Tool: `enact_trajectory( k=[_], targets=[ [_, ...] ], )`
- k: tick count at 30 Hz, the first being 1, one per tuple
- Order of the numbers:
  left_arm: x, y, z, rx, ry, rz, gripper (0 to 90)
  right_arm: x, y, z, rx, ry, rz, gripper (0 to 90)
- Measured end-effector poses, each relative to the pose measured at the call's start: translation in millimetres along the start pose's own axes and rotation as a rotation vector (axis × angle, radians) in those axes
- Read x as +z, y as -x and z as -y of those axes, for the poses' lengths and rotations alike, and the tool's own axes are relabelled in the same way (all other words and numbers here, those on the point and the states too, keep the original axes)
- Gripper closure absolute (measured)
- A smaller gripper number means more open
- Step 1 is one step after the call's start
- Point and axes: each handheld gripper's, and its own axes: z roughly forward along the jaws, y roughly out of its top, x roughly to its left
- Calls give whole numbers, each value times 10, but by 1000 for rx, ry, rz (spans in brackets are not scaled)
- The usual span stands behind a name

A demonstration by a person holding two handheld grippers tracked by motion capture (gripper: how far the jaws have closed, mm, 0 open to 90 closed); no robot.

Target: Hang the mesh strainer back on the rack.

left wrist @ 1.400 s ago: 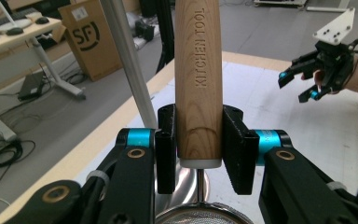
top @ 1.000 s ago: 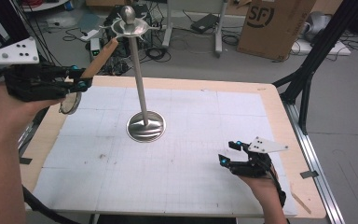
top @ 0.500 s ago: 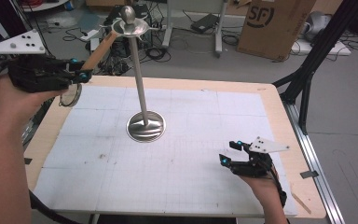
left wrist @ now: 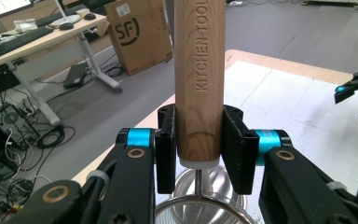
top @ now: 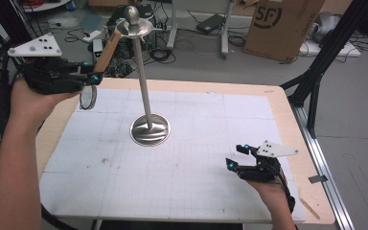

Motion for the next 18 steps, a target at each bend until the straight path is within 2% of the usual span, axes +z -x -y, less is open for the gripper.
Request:
enact_trajectory(
  k=[10,18],
  targets=[
    [194,20,26,-22,-13,-1,686,-8,-1,-5,1,2,-1,319],
    [369,68,2,-42,-30,-21,685,-4,-1,-4,-1,-2,-3,319]
  ],
)
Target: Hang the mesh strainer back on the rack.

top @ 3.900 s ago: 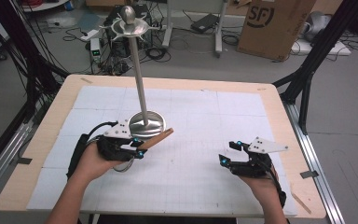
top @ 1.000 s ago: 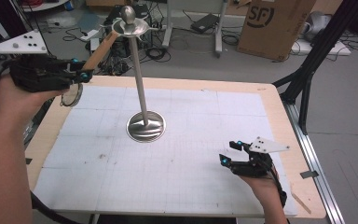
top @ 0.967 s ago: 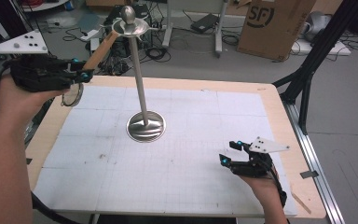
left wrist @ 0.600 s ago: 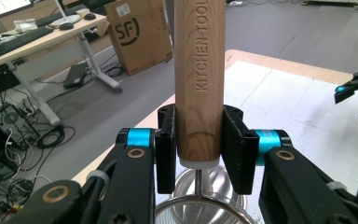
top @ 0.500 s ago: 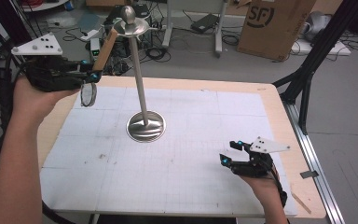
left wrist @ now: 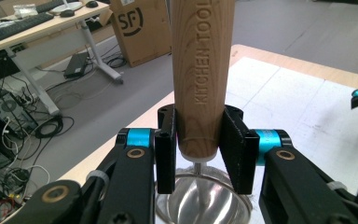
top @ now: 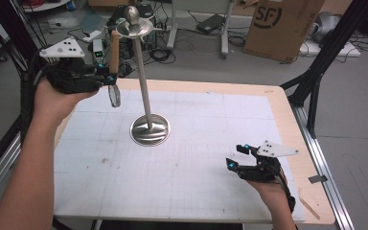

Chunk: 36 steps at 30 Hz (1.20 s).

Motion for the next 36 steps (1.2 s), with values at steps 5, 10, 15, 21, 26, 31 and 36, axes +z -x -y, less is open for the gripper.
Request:
enact_trajectory(
  k=[5,10,15,21,26,31,36],
  targets=[
    [62,0,-2,-17,9,4,686,-10,6,-1,-1,3,2,319],
    [94,7,7,-10,-12,-9,684,-20,7,0,3,5,3,319],
    [118,9,45,-26,-2,1,683,-21,3,-4,0,7,1,319],
    [118,9,65,-19,2,-6,667,-21,0,-4,3,4,2,319],
    [97,-11,90,-29,0,-14,575,-14,6,1,1,0,0,319],
    [47,-31,140,-40,5,-28,519,-17,4,0,6,3,-2,319],
    [-29,-40,225,-48,27,-21,473,-14,5,1,5,3,-2,319]
  ],
)
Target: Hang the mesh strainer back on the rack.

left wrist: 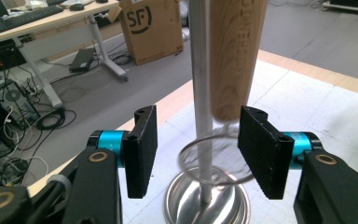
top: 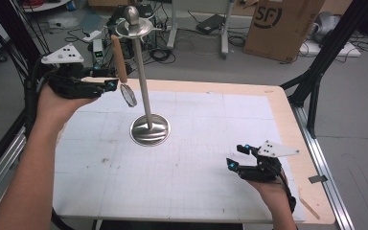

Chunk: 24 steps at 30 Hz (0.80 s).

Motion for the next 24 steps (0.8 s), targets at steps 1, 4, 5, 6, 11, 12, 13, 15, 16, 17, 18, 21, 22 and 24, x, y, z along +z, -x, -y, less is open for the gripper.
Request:
enact_trajectory(
  k=[1,4,5,6,11,12,13,15,16,17,18,21,22,24],
  targets=[
    [-17,-4,17,-2,7,4,466,2,1,1,-3,-1,1,319],
    [-67,0,62,-8,19,18,439,8,-4,2,0,-3,0,319],
    [-82,3,74,-8,21,23,434,9,-4,2,-1,-3,0,320],
    [-99,10,87,-8,23,28,425,10,-6,1,1,-3,-1,319],
    [-163,85,146,-3,51,52,392,18,-6,4,-3,-5,0,319],
    [-170,101,155,1,54,56,385,18,-8,5,0,-7,-2,319],
    [-176,119,166,2,57,60,377,17,-9,4,-1,-8,-1,320],
    [-186,159,187,5,61,72,366,16,-9,3,-2,-5,0,320],
    [-189,178,199,9,62,81,356,15,-10,1,-1,-4,0,319],
    [-192,198,211,11,62,94,344,14,-7,1,-6,-3,1,320],
    [-194,217,225,14,63,106,330,11,-8,0,-3,-4,1,319],
    [-198,278,272,21,71,123,319,6,-10,-1,1,-4,2,319],
    [-197,294,288,24,72,127,316,6,-10,0,1,-4,2,319],
    [-194,321,325,32,71,130,307,7,-10,-1,-1,-3,0,319]
  ],
)
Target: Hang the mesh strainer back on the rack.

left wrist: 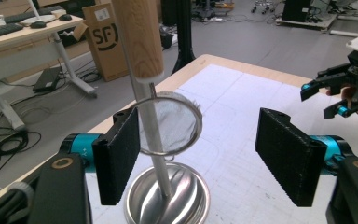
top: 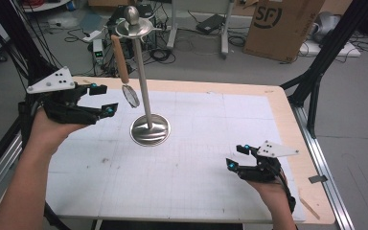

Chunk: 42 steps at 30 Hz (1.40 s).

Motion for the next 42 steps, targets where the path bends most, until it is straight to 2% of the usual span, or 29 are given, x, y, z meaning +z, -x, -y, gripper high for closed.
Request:
enact_trajectory(
  k=[8,13,24,28,38,42],
  targets=[
    [66,75,198,-3,-12,22,273,-5,-1,-1,0,2,4,319],
    [124,116,350,-20,-10,42,250,-4,-2,0,0,2,3,319],
    [270,173,741,-76,-16,49,220,3,-3,3,-5,0,1,319],
    [324,197,892,-90,-40,29,215,6,-6,5,1,-2,-1,319],
    [413,276,1159,-97,-52,33,197,21,-10,11,-2,-6,-2,318],
    [423,303,1237,-86,-57,33,193,19,-6,15,2,-7,-2,318]
  ],
)
